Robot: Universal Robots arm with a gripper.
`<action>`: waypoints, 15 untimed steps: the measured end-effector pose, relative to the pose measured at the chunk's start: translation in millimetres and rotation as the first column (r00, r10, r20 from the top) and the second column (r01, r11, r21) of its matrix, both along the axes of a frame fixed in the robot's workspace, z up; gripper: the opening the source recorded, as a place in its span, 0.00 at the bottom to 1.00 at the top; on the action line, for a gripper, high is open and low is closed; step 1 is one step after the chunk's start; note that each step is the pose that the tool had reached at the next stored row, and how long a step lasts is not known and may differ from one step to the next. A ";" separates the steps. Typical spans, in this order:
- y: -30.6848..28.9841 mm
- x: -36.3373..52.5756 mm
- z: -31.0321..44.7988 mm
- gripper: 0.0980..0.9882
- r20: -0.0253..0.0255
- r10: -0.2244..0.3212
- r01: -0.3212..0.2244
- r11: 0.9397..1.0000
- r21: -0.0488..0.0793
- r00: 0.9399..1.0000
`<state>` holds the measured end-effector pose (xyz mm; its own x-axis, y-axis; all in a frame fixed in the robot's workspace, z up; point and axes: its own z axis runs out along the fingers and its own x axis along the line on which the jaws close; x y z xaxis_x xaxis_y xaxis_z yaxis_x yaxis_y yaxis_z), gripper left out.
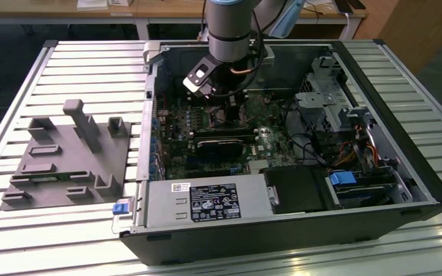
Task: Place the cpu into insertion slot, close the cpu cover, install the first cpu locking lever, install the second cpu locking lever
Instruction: 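Place the cpu into insertion slot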
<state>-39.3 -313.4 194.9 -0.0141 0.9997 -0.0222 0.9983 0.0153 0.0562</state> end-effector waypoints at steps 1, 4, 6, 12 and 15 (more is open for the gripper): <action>0.0 0.0 0.0 0.58 0.000 0.000 0.000 1.000 0.000 1.000; -0.1 0.0 0.2 0.56 0.000 0.000 0.000 1.000 0.000 1.000; 0.0 0.1 1.5 0.49 0.000 0.000 0.000 1.000 0.000 1.000; 0.0 0.1 3.1 0.49 0.000 0.001 -0.001 1.000 -0.002 1.000; -0.1 0.1 3.0 0.49 0.000 0.006 -0.006 1.000 -0.004 1.000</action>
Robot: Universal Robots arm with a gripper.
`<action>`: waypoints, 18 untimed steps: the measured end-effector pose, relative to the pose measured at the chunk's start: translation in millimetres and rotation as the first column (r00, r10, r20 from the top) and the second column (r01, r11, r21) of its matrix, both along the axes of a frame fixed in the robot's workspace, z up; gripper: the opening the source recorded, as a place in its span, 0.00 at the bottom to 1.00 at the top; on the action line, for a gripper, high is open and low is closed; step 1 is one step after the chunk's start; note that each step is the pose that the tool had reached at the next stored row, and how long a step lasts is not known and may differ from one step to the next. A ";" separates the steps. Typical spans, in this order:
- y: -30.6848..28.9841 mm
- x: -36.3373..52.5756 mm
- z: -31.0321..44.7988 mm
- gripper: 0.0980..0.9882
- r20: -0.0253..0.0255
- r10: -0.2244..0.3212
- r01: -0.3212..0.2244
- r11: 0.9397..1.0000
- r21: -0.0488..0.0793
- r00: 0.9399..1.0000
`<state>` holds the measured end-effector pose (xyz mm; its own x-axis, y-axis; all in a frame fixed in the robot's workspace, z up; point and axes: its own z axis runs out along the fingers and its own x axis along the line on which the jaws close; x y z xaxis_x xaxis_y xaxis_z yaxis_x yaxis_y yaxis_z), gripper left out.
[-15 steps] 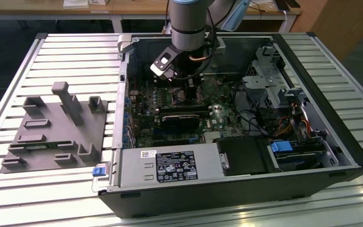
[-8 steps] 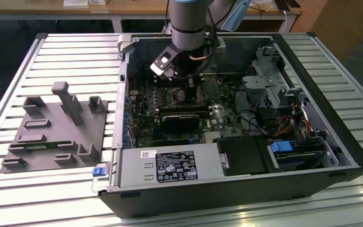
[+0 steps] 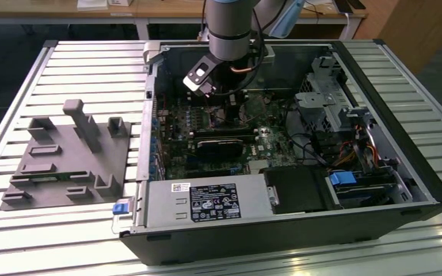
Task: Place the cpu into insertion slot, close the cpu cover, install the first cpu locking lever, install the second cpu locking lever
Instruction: 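Place the cpu into insertion slot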
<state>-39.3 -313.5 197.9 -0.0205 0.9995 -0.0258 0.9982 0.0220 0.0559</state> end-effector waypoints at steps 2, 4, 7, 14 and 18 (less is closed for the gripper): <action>-0.2 0.0 -0.4 0.49 0.000 0.007 -0.007 1.000 0.000 1.000; -0.6 -0.2 -0.7 0.49 0.000 0.017 -0.017 1.000 0.000 1.000; -0.6 -0.2 -1.0 0.49 0.000 0.018 -0.018 1.000 0.000 1.000; -0.6 -0.1 -2.8 0.49 0.000 0.018 -0.018 1.000 -0.001 1.000; -0.7 -0.2 -3.4 0.49 0.000 0.018 -0.018 1.000 -0.002 1.000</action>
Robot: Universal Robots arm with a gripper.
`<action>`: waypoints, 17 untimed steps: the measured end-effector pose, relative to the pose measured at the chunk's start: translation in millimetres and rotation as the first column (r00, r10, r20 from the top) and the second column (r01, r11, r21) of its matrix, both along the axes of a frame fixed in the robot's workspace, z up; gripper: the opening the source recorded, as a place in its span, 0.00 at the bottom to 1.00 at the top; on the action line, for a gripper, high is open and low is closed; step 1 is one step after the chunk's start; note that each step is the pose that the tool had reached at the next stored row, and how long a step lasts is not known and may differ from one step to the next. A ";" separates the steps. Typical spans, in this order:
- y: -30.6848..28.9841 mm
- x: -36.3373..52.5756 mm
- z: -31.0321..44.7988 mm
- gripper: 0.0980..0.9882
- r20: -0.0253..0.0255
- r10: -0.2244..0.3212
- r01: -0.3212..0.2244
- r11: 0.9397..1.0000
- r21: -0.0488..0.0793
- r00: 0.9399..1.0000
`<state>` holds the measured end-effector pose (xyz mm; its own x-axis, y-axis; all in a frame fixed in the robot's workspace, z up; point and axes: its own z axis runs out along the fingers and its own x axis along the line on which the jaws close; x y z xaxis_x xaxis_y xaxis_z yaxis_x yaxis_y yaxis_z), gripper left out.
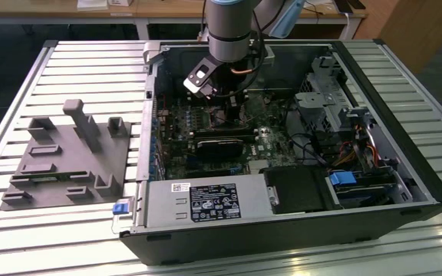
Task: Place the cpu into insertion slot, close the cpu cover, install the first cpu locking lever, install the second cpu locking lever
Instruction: 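Place the cpu into insertion slot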
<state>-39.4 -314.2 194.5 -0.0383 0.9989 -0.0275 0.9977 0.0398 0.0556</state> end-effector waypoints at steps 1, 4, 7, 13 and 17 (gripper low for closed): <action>0.1 0.0 -0.1 0.49 0.000 0.000 0.000 1.000 0.000 1.000; 0.1 0.1 -0.2 0.49 0.000 0.000 0.000 1.000 0.000 1.000; 0.2 0.1 -0.4 0.57 0.001 0.000 0.000 1.000 0.001 1.000; 0.1 0.0 -0.2 0.57 0.000 0.000 0.000 1.000 0.000 1.000; 0.2 0.0 0.0 0.57 0.000 0.000 0.000 1.000 0.000 1.000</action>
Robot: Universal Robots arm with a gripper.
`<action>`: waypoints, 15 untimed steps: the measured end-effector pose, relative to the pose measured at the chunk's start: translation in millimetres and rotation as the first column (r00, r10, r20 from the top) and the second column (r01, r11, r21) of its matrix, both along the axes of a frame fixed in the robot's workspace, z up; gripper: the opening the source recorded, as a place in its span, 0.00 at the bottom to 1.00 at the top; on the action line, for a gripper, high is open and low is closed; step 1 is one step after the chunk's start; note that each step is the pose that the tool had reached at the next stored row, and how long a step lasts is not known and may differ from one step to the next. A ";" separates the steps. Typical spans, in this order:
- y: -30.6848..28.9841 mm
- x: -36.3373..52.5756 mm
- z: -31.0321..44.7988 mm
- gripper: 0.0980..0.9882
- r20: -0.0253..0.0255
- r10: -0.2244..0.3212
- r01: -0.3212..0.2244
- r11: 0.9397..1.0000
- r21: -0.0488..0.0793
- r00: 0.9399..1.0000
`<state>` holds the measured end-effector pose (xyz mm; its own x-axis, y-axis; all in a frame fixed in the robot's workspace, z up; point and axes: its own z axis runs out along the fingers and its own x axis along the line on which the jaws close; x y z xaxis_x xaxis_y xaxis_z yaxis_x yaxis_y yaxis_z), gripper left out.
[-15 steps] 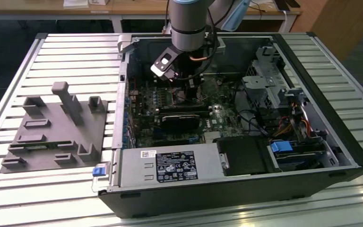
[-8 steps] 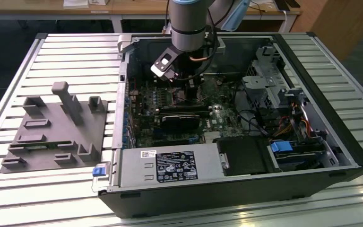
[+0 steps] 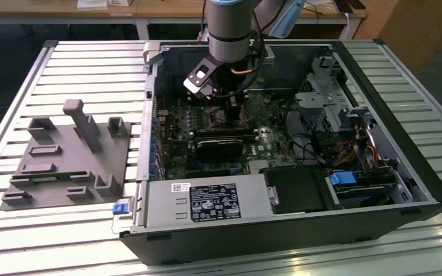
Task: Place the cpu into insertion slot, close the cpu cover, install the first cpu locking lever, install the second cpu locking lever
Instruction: 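Place the cpu into insertion slot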
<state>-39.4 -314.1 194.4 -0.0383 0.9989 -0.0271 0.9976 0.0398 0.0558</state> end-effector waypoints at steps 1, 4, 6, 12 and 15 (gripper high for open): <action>0.0 0.0 0.0 0.57 0.000 0.000 0.000 1.000 0.000 1.000; 0.1 0.0 0.5 0.57 0.000 0.000 0.000 1.000 0.001 1.000; 0.1 0.0 2.2 0.57 0.000 0.000 0.000 1.000 0.001 1.000; 0.1 0.1 9.3 0.56 -0.001 0.000 0.000 1.000 0.001 1.000; -0.1 0.7 10.8 0.42 -0.005 0.000 0.000 1.000 0.001 1.000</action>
<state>-38.7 -314.1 205.2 -0.0384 0.9989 -0.0256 0.9979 0.0397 0.0510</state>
